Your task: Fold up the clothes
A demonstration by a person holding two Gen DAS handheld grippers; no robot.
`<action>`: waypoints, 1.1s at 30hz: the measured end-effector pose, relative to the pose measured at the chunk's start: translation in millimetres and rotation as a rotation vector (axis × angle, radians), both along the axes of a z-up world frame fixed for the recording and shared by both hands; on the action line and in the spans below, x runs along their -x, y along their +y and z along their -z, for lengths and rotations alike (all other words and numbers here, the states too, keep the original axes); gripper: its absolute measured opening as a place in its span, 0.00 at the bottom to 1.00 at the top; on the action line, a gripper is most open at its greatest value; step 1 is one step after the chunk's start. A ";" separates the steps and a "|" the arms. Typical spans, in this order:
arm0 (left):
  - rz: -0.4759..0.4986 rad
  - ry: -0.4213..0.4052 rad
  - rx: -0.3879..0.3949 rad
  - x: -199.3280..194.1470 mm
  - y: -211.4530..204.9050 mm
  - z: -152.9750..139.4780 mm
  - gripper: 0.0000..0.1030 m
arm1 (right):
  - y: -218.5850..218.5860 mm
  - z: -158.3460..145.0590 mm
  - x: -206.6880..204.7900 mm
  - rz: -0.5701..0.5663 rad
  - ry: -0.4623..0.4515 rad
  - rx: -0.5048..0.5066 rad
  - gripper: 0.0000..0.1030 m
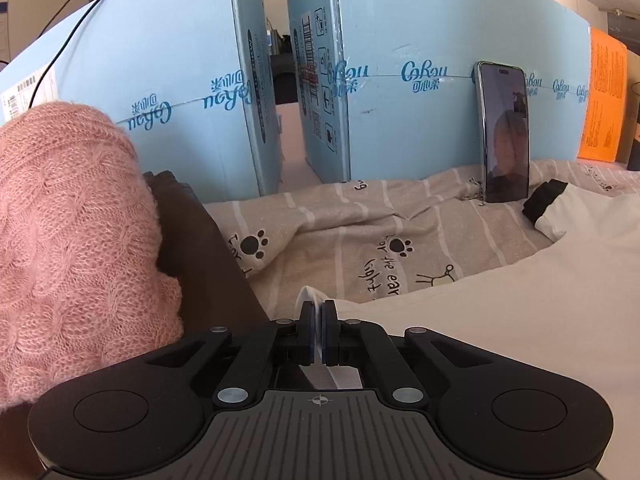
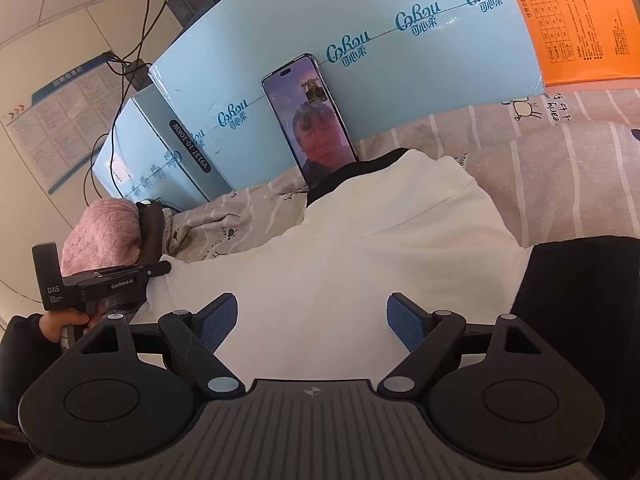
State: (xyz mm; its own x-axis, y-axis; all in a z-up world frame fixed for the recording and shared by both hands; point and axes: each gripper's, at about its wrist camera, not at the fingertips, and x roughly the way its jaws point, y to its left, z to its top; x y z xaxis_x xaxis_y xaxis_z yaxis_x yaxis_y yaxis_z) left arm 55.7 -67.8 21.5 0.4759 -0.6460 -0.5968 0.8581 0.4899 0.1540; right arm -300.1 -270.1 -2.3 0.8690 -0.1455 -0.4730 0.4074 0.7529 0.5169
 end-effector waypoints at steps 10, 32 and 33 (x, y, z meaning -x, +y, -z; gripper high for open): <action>0.072 -0.223 -0.162 15.3 -31.7 15.7 0.07 | 0.0 0.1 0.9 0.004 0.002 0.001 0.79; 0.052 -0.064 -0.073 33.6 6.2 -7.9 0.41 | 4.1 -2.6 1.8 -0.009 -0.001 0.015 0.79; 0.049 -0.044 -0.063 35.0 9.8 -7.3 0.44 | 4.4 -2.8 1.6 -0.010 -0.001 0.016 0.79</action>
State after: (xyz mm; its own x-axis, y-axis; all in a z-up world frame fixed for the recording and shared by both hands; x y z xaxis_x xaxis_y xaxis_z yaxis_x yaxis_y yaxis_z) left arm 20.7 -58.0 28.8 0.4710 -0.6314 -0.6161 0.8727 0.4354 0.2210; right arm -301.7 -265.7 0.5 0.8711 -0.1442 -0.4694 0.3991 0.7649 0.5056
